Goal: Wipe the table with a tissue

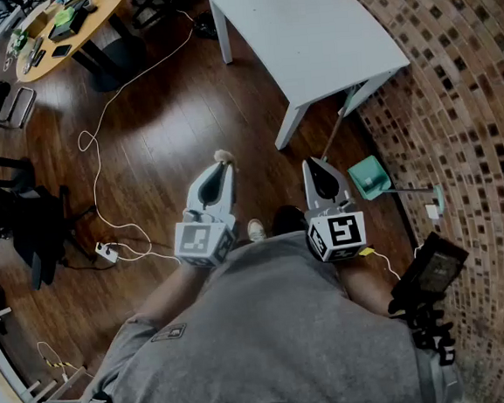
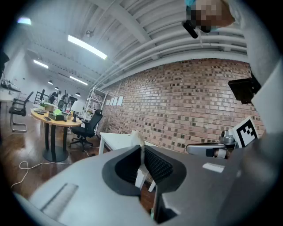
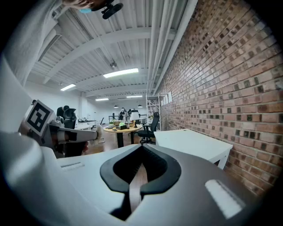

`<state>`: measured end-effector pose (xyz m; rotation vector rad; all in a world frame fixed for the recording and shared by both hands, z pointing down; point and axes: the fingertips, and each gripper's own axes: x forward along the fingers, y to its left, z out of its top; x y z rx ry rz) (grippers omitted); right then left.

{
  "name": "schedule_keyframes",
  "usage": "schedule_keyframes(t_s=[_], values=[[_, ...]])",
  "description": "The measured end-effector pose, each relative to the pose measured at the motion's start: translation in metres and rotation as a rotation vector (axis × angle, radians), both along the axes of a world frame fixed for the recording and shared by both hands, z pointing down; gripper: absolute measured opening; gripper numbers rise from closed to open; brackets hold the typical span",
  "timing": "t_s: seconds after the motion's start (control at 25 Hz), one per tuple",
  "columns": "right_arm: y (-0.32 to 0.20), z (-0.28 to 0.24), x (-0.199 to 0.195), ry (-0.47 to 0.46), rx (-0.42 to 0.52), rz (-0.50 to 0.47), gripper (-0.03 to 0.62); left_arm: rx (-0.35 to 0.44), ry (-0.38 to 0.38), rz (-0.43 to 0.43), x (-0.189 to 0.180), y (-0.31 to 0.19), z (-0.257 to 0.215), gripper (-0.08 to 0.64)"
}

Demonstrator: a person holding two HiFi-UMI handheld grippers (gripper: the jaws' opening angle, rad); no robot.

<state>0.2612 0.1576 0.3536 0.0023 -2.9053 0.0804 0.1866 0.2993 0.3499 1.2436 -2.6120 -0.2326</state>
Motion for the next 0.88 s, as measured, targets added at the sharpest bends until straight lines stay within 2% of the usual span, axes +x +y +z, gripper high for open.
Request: schedule_keyframes(t_s=[0.36,0.48,0.64,0.88], values=[[-0.008,0.0,-0.058,-0.008,0.004,-0.023,0.014,-0.007,-0.002,-0.016,-0.053,-0.007,-0.002,0.028],[-0.023,0.005,-0.092,0.002,-0.009,-0.023,0.014,-0.027,0.015,-0.046,-0.089,-0.017,0.004,0.028],[-0.048,0.004,-0.136,0.0,-0.014,-0.028,0.014,-0.038,-0.006,-0.03,-0.133,-0.045,-0.001,0.028],[-0.081,0.008,-0.192,-0.001,-0.03,-0.024,0.014,-0.05,0.003,-0.052,-0.19,-0.077,-0.001,0.028]])
